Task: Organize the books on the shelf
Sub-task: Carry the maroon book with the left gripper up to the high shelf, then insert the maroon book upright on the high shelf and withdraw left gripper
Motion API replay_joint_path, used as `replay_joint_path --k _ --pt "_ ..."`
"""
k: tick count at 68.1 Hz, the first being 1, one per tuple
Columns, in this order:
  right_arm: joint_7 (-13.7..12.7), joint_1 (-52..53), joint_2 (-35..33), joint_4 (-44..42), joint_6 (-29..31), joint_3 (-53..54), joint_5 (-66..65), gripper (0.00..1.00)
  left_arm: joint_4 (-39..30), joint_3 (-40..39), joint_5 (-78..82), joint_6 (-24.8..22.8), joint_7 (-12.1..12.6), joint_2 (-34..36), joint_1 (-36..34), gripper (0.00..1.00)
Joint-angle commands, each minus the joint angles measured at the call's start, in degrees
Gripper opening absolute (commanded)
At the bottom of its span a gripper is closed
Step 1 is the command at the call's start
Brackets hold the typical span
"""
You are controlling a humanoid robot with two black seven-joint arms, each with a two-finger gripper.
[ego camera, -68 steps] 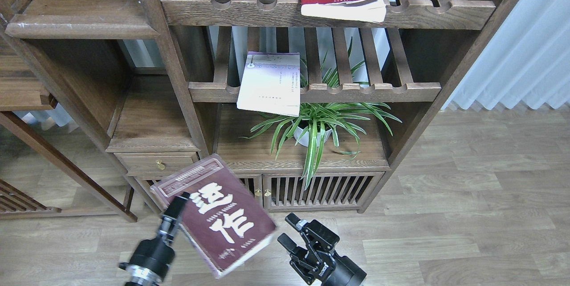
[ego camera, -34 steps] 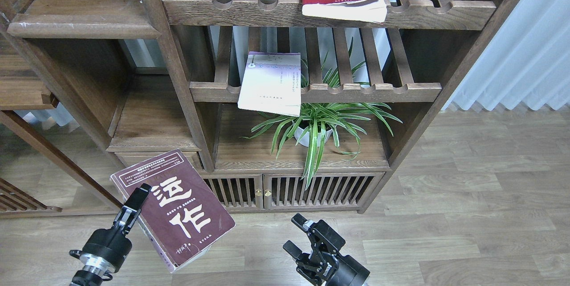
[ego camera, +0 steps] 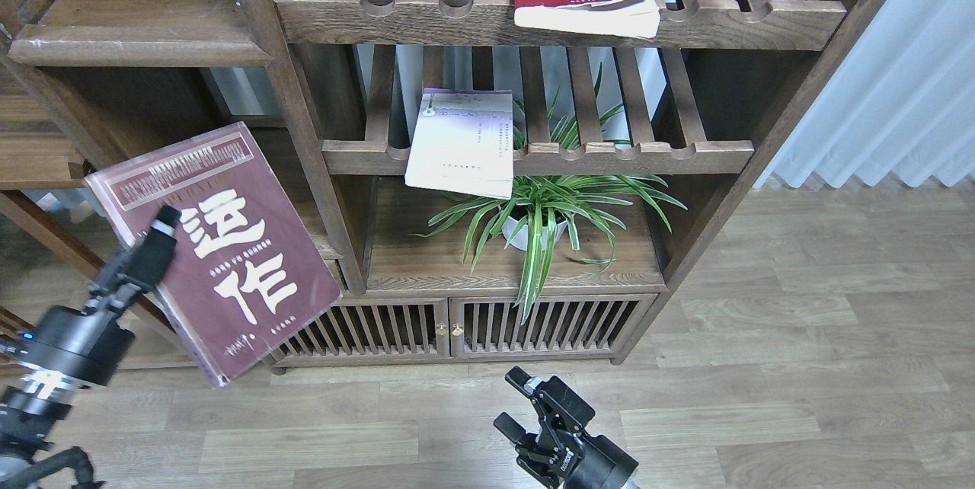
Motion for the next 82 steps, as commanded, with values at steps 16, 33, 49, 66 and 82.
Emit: replay_joint_path --k 16,33,49,66,82 --pt "0.13 -0.05 0.04 -0.12 0.0 0.31 0.09 1.0 -0.67 -20.87 1.74 0.0 20.35 0.06 -14.16 0.07" --pt "0.13 -0.57 -0.05 -0.12 0.0 0.66 0.27 1.0 9.17 -20.44 11.93 0.0 22.64 -0.38 -34.02 0.06" --pt "0.22 -1.54 -0.84 -0.12 0.0 0.75 0.62 1.0 18.22 -17.1 20.44 0.0 22.46 0.58 -51.84 0.06" --pt "0.3 -1.81 -1.19 -0.12 0.0 0.83 0.71 1.0 22.62 -15.34 26.52 0.0 22.2 3.22 -59.43 0.05" --pt "0.3 -1.81 -1.55 -0.03 0.0 0.92 0.8 1.0 34.66 -10.6 26.7 0.0 22.2 4.28 -68.12 0.05"
